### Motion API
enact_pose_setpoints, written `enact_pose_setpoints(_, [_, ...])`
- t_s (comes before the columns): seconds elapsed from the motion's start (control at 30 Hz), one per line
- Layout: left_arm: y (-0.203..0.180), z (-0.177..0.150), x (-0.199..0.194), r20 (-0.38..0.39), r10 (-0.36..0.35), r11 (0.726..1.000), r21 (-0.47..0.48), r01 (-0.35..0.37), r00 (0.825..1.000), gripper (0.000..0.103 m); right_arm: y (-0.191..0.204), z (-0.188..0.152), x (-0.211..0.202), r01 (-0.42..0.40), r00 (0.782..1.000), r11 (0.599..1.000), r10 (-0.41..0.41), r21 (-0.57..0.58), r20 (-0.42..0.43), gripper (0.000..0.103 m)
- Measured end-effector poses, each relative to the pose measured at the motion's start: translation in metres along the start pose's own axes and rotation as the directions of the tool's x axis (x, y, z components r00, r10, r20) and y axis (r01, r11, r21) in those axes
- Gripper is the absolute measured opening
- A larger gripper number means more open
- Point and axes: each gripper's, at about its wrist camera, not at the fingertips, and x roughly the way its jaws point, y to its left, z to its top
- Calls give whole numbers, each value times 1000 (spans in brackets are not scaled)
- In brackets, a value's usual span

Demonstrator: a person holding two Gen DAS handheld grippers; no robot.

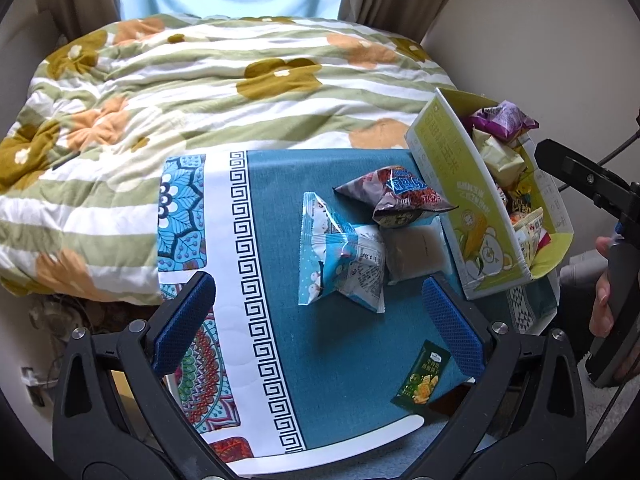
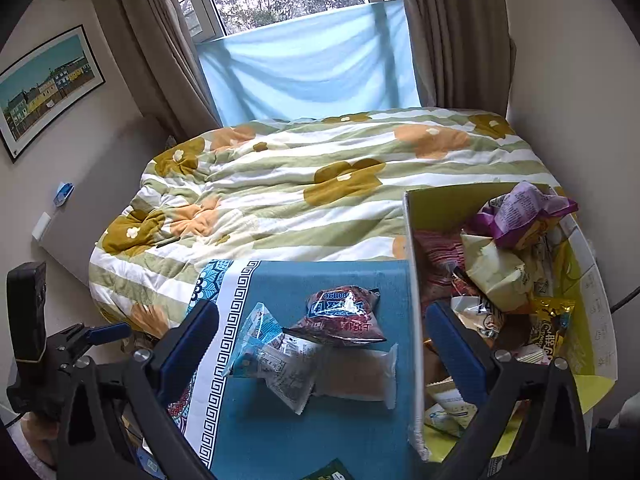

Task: Organize snacks
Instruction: 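Move both tools back toward the blue bag and red Sponge bag, then grasp the blue-and-white bag with the left tool while the right tool grasps the red Sponge bag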

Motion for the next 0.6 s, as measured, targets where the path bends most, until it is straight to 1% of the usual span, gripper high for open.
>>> enact_pose_setpoints(0.17, [6,4,39,-74,-43,999,14,44,996,102,19,2,35,5,998,1000,-5,-1,-63,103])
enact_pose_setpoints(0.27, [5,7,62,-107,-75,997,6,76,991,102,27,4,57,14,994,999,-18,-39,-107,103])
enact_pose_setpoints(0.33, [3,9,78,-128,-83,996,-1,84,988,102,29,6,73,19,990,998,-27,-61,-137,103])
enact_pose_setpoints(0.47, [-1,12,108,-160,-100,995,-28,97,982,102,24,11,109,10,979,996,-27,-83,-204,103])
enact_pose_setpoints(0.6, [0,14,131,-184,-135,988,-93,120,974,102,17,17,142,-19,960,995,-9,-96,-280,103])
